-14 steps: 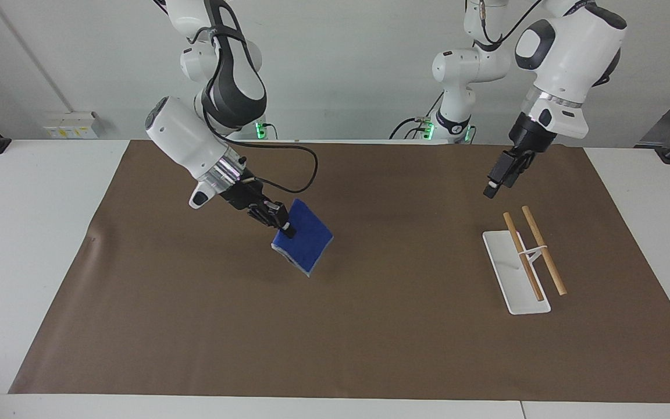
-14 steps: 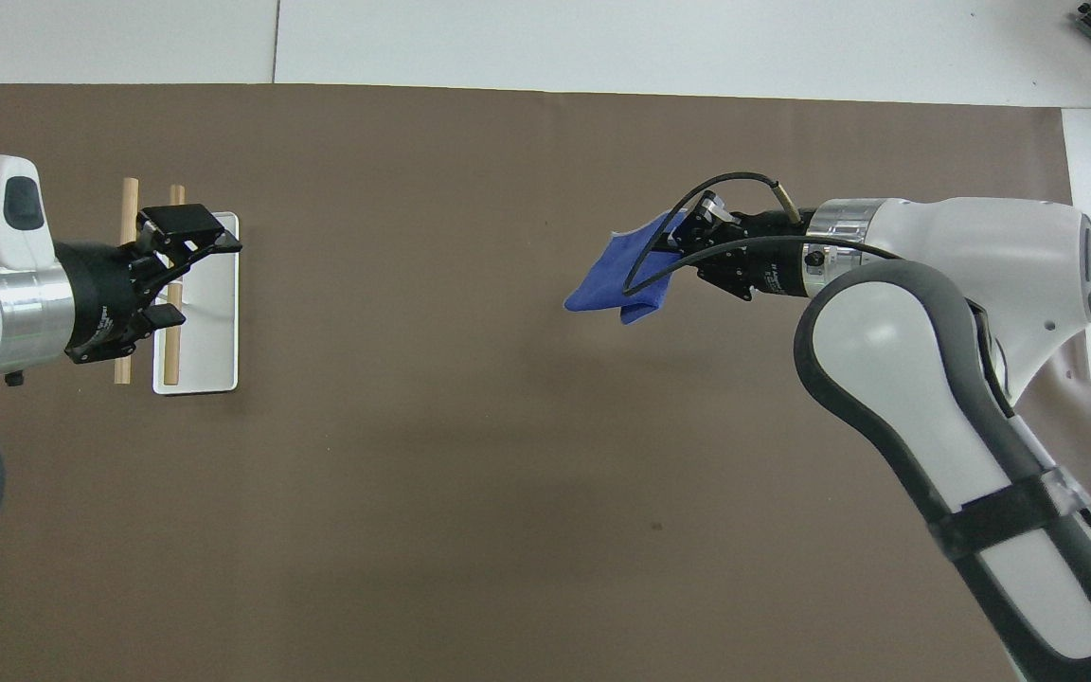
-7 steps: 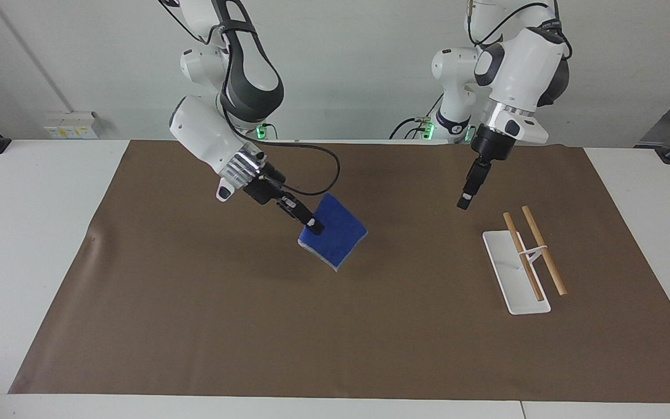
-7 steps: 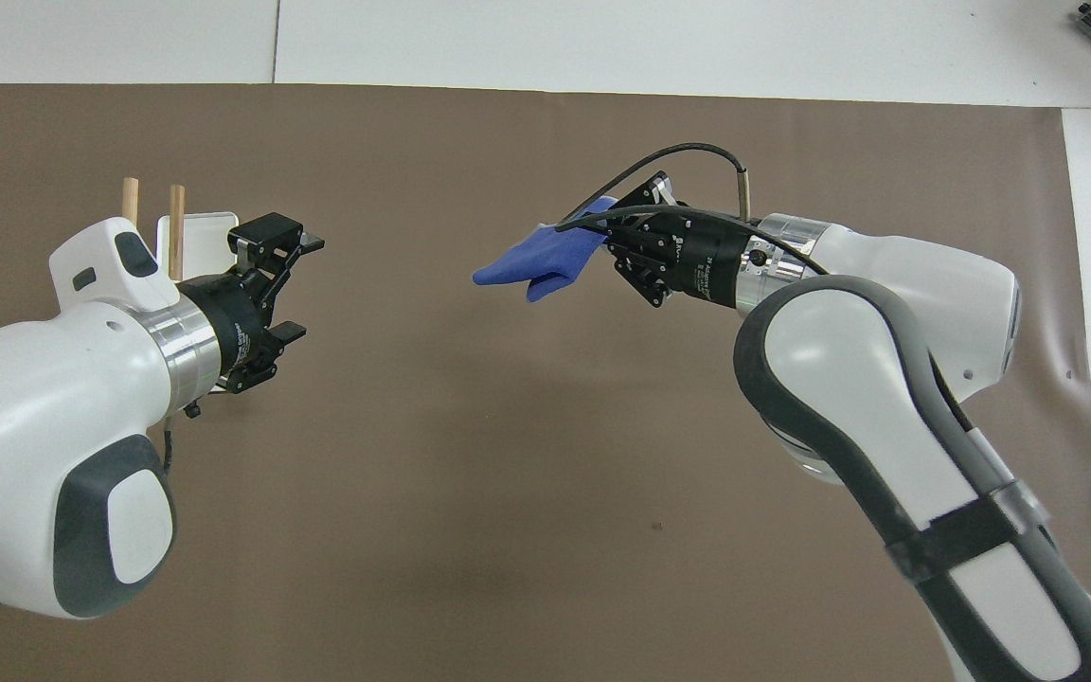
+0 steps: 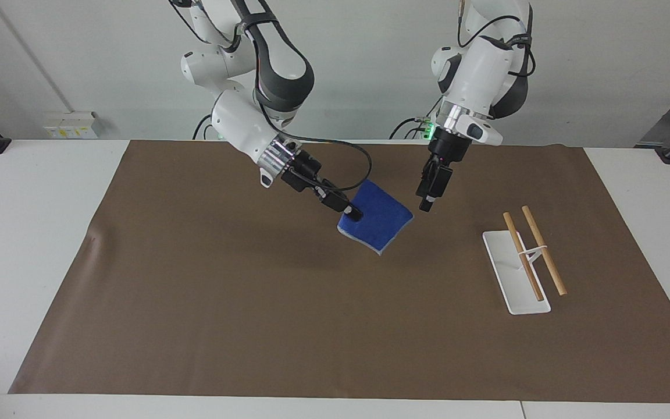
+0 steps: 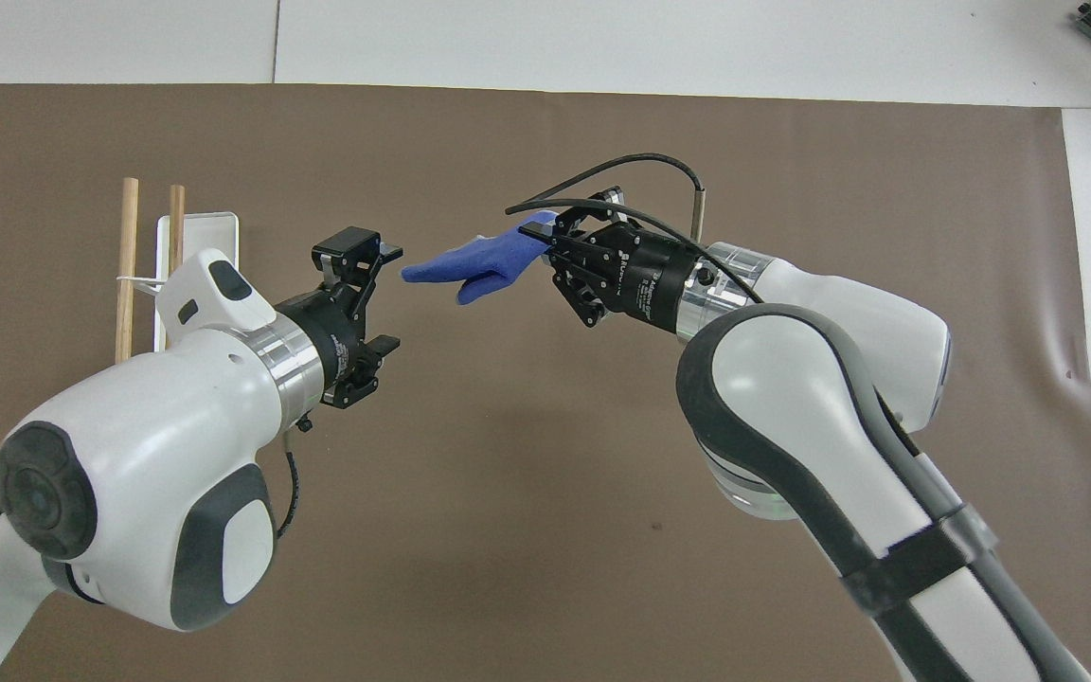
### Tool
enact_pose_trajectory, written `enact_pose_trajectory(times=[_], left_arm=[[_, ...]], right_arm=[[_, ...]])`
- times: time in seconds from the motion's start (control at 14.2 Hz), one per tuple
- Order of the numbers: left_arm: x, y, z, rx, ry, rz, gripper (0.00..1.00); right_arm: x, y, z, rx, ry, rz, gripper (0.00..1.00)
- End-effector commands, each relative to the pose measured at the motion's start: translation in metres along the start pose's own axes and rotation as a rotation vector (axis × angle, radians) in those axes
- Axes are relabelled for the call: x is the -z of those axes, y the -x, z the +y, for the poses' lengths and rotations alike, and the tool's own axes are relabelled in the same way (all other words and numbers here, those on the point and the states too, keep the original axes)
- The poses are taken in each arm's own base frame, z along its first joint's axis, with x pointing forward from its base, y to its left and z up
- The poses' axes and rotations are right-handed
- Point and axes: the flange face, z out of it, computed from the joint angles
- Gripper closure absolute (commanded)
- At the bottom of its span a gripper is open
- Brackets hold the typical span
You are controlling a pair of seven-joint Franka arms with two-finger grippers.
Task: Right arm passes towel to left arm to hang
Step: 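Close the left gripper on the towel held by the right gripper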
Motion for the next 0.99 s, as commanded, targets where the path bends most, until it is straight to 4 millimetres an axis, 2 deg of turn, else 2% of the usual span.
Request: enact_pose_trajectory(times=[0.0,0.21,0.56,0.7,0.92], left_arm=[[-0.012,0.017,-0.005,0.047,0.039,-0.028,0.0],[-0.02,0.015,-0.003,0.067,0.057,-0.028,0.0],[-0.021,-0.001,0.008,0.061,0.069,-0.014,0.0],[-0.019,-0.012,0.014,0.072,0.079,-0.004,0.16],[-0.019,-0.012,0.014,0.072,0.079,-0.004,0.47]], right_arm=[[-0.006,0.006,0.0,-0.053,-0.02,-0.02,1.0],[-0.01,0.013,0.004,-0.075,-0.028,-0.037,1.0],[-0.01,0.013,0.003,-0.072,-0.03,-0.033,1.0],[-0.009,0.012,0.003,-0.072,-0.036,-0.024,1.0],[-0.009,0.011,0.003,-0.073,-0.035,-0.024,1.0]])
